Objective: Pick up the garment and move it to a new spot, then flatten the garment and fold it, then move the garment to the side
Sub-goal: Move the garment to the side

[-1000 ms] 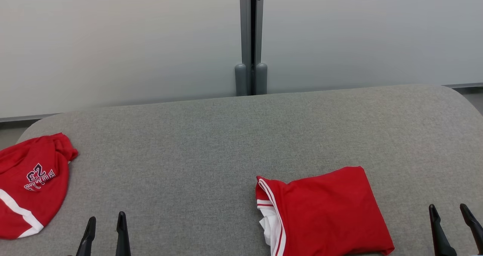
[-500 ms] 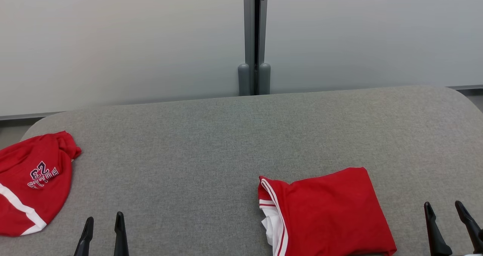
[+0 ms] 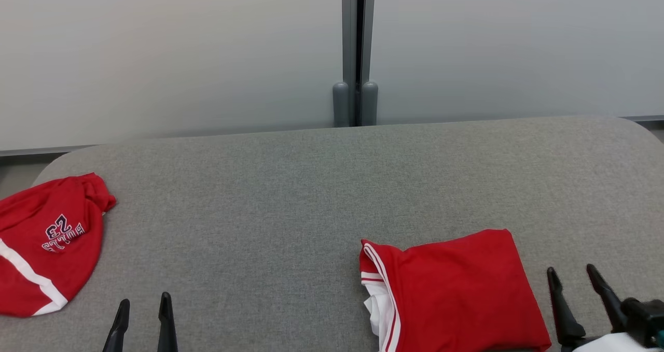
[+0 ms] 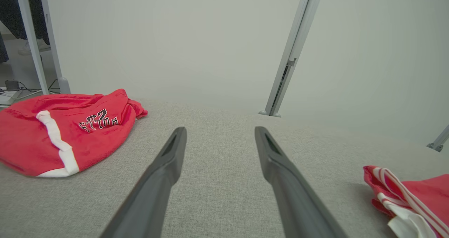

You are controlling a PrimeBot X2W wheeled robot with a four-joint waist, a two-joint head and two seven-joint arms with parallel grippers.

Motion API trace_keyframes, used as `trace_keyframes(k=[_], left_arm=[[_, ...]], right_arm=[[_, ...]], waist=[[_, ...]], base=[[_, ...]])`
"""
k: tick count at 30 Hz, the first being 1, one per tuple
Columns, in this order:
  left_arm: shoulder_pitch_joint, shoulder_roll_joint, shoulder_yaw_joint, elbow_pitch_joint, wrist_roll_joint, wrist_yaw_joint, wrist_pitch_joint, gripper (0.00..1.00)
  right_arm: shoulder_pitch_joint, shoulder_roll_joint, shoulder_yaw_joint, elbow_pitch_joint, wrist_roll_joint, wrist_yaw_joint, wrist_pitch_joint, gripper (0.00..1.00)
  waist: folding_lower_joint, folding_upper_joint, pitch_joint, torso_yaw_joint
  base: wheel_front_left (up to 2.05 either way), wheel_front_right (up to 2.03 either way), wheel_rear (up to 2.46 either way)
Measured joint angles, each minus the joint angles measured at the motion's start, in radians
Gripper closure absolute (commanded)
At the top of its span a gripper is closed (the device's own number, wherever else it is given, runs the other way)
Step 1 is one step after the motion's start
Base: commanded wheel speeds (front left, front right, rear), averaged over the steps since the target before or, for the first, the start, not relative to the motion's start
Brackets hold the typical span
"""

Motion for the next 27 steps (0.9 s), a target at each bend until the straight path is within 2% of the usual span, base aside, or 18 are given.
trace_keyframes(k=[2,9,17,22,23,24,27], left_arm=[[0.000,0.000,0.000,0.003,0.002,-0.004,0.000,0.00],[-0.013,0.000,-0.013,0.016,0.010,-0.014,0.000,0.00],[-0.020,0.000,-0.026,0.026,0.009,-0.017,0.000,0.00],[-0.023,0.000,-0.025,0.021,0.007,-0.017,0.000,0.00],[-0.025,0.000,-0.024,0.020,0.007,-0.017,0.000,0.00],[-0.029,0.000,-0.026,0.019,0.007,-0.017,0.000,0.00],[-0.048,0.000,-0.033,0.009,0.003,-0.017,0.000,0.00]], right_arm=[[-0.036,-0.038,0.067,0.050,0.047,0.000,0.009,0.00],[-0.191,-0.129,0.219,0.192,0.167,0.000,0.229,0.00],[-0.223,-0.140,0.270,0.344,0.255,0.000,0.324,0.00],[-0.251,-0.130,0.274,0.388,0.286,0.000,0.323,0.00],[-0.258,-0.127,0.276,0.390,0.301,0.000,0.318,0.93],[-0.266,-0.126,0.281,0.391,0.309,0.000,0.314,1.00],[-0.307,-0.138,0.291,0.390,0.324,0.000,0.306,1.00]], waist=[[0.0000,0.0000,0.009,0.003],[0.0000,0.0000,0.042,0.034],[0.0000,0.0000,0.063,0.089],[0.0000,0.0000,0.080,0.095],[0.0000,0.0000,0.085,0.093],[0.0000,0.0000,0.090,0.091],[0.0000,0.0000,0.113,0.080]], base=[[0.00,0.00,0.00],[0.00,0.00,0.00],[0.00,0.00,0.00],[0.00,0.00,0.00],[0.00,0.00,0.00],[0.00,0.00,0.00],[0.00,0.00,0.00]])
